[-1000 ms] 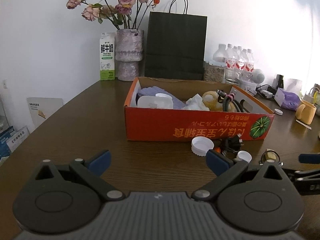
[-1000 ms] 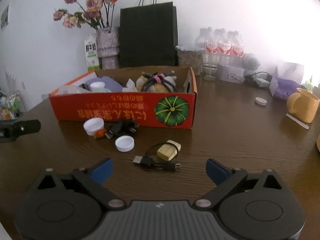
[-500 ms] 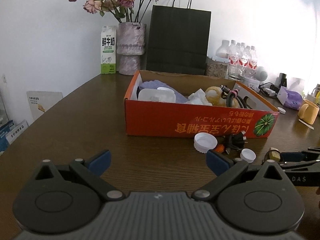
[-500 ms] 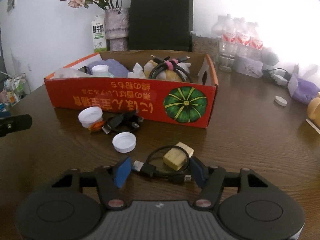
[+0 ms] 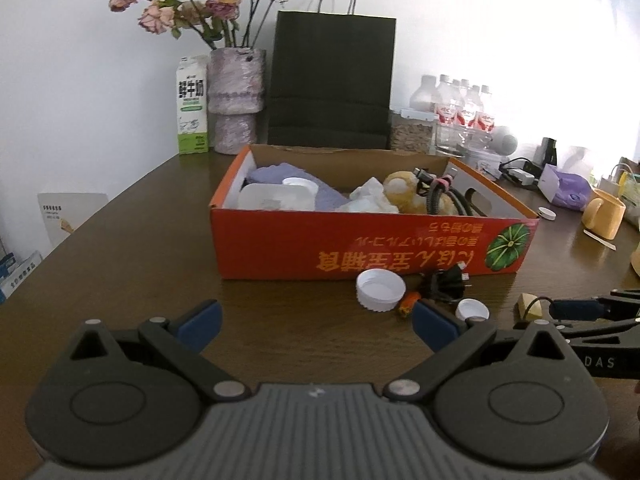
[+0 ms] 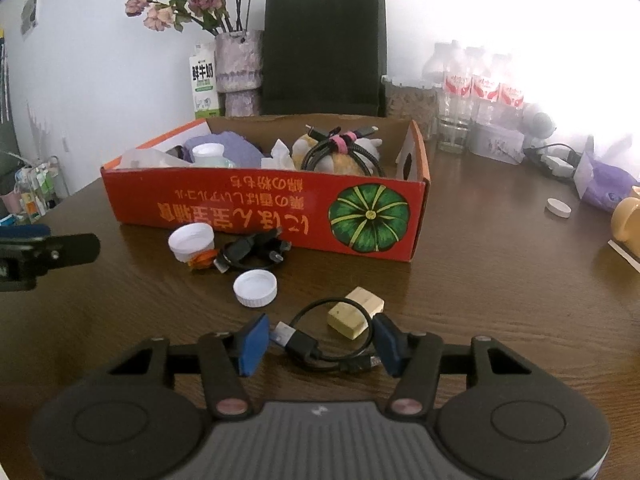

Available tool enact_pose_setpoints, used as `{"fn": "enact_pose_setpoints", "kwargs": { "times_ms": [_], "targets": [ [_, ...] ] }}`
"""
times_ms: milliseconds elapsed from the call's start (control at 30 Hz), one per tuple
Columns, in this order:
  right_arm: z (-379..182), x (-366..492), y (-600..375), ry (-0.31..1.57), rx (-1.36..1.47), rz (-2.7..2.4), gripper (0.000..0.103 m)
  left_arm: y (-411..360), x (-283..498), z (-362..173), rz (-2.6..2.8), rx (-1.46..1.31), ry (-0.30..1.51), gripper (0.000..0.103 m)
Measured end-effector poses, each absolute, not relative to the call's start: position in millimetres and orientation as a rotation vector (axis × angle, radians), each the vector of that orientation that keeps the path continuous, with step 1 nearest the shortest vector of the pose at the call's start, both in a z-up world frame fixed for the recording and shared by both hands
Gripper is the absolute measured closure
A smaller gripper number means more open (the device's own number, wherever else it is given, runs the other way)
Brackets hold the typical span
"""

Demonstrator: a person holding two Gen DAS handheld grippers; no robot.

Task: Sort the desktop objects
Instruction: 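Grasp large white cap with left tool while right tool holds the cable, then carry cap and cable over the cardboard box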

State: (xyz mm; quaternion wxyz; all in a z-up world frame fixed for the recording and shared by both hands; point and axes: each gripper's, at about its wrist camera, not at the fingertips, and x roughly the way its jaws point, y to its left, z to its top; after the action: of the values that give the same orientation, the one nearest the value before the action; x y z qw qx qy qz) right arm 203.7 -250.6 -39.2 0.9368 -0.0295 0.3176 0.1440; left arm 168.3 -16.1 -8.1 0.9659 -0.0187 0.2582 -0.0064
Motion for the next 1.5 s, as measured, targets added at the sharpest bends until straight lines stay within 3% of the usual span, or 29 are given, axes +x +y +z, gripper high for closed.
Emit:
{"fn": "enact_pose_setpoints", "kwargs": {
  "times_ms": [567,733,867,967,1100,1167,1500],
  "targets": [
    [-11.8,221.2,-257.5,0.555,-0.052,0.307,0.047,-56.6,239.0,-23.1,-0.014,0.026,0.601,0.000],
    [-11.0,234.1,-258.8,0.549,-0.047,0.313,0.047,-57.5,253.3,-29.5,-0.006,0.000,0.630,0.005],
    [-14.3,241.6,-260.4,0.561,-0.034,0.322,0.047,-52.2,260.7,-33.9,-0.019,-0.052,0.658,0.022],
    [-17.2,244.6,-259.9,0.569,-0.031,0.329,0.047,-50.2,264.1,-37.3,-0.031,-0.071,0.672,0.029],
    [-19.4,245.9,-259.5,0.574,-0.029,0.335,0.047,-53.4,264.0,-38.2,-0.015,-0.038,0.673,0.054],
    [-19.3,245.7,-259.0,0.574,-0.030,0.337,0.047,-54.5,263.3,-38.0,-0.019,-0.030,0.670,0.062],
    [-11.0,236.5,-256.0,0.552,-0.034,0.337,0.047,-50.5,249.9,-28.9,-0.040,-0.033,0.652,0.062]
  ]
}}
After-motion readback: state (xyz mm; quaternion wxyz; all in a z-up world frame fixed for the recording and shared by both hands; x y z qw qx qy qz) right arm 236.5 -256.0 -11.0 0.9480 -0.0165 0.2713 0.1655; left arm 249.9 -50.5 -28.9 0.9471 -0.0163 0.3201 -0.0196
